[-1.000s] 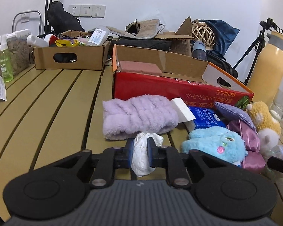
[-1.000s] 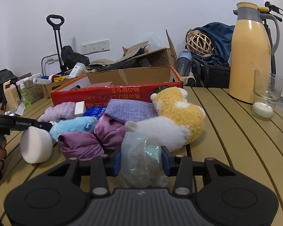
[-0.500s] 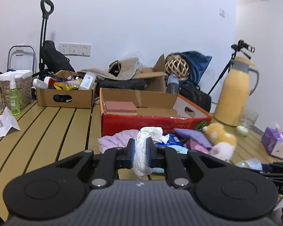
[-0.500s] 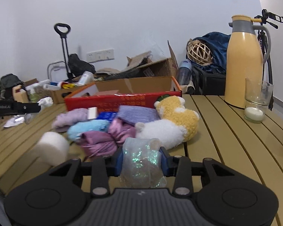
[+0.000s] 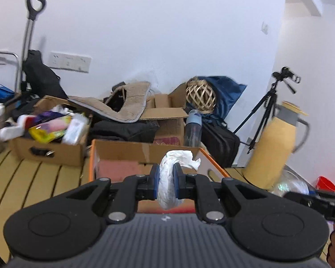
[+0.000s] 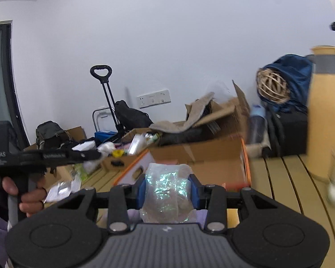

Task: Organize soft objects
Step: 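Carry both bags into the red box and open both grippers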

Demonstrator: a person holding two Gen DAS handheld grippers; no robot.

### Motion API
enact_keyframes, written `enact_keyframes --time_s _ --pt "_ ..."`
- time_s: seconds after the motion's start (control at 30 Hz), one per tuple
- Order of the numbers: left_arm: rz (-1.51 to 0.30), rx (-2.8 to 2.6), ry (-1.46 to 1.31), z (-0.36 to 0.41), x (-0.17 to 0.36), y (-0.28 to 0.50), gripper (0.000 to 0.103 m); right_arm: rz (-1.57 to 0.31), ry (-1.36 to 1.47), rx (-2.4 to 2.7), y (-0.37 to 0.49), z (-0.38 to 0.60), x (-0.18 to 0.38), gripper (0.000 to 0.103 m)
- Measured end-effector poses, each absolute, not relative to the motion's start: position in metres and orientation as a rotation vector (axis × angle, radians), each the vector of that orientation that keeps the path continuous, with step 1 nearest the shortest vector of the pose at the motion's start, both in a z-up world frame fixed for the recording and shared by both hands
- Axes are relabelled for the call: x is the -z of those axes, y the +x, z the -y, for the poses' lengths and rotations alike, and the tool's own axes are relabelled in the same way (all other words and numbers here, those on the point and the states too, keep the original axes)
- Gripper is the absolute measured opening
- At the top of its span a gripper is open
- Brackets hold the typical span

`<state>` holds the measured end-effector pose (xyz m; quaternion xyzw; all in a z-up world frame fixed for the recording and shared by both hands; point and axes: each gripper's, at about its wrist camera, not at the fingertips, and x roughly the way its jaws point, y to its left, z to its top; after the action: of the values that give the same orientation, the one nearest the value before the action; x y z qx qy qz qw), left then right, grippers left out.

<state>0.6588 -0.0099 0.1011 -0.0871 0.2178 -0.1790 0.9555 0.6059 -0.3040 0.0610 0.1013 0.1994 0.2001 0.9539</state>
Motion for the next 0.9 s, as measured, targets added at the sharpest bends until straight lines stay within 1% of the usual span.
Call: enact_keyframes --time_s 0.1,0.23,0.33,0.47,0.5,0.53,0.57,0.6,0.63,0.67,0.73,0.77,0.83,0.9 --pt "-0.519 0.333 -0.129 0.036 -0.088 0.731 0.013 -0.485 0.207 -0.397 0.691 0.304 -0.061 0.038" --pt "-0.598 0.328 -0.079 0.064 -0.055 0.805 0.014 -0.612 0.214 -0.329 0.800 0.295 -0.035 0.038" --pt "-0.636 0.315 -0.048 0.075 -0.035 0.840 0.015 -0.648 0.136 -0.264 0.852 0.282 -0.011 0.038" --pt "-0.666 0.333 -0.018 0.083 -0.012 0.863 0.016 -0.680 0.127 -0.205 0.888 0.282 0.017 0.039" --pt "-0.676 0.353 -0.018 0.082 -0.009 0.866 0.021 -0.688 0.138 -0.178 0.891 0.284 0.024 0.040" --pt "-0.686 0.381 -0.023 0.080 -0.005 0.868 0.028 -0.705 0.155 -0.145 0.894 0.287 0.031 0.044" --pt "-0.687 0.398 -0.035 0.078 -0.004 0.870 0.030 -0.735 0.165 -0.096 0.896 0.289 0.035 0.042" --pt "-0.690 0.407 -0.049 0.076 -0.003 0.872 0.033 -0.722 0.161 -0.078 0.893 0.289 0.032 0.044" --pt "-0.686 0.406 -0.052 0.077 -0.003 0.874 0.036 -0.707 0.160 -0.076 0.889 0.288 0.031 0.048" --pt "-0.683 0.406 -0.051 0.077 -0.004 0.874 0.038 -0.704 0.150 -0.063 0.887 0.286 0.031 0.061" --pt "-0.669 0.417 -0.040 0.078 -0.005 0.872 0.054 -0.710 0.114 -0.043 0.884 0.281 0.032 0.072" --pt "-0.668 0.424 -0.040 0.079 -0.006 0.871 0.058 -0.705 0.103 -0.043 0.882 0.279 0.031 0.077" --pt "-0.657 0.412 -0.031 0.079 -0.010 0.866 0.065 -0.667 0.093 -0.051 0.876 0.278 0.025 0.079" --pt "-0.638 0.386 -0.032 0.077 -0.020 0.859 0.068 -0.663 0.121 -0.079 0.867 0.279 0.011 0.079"
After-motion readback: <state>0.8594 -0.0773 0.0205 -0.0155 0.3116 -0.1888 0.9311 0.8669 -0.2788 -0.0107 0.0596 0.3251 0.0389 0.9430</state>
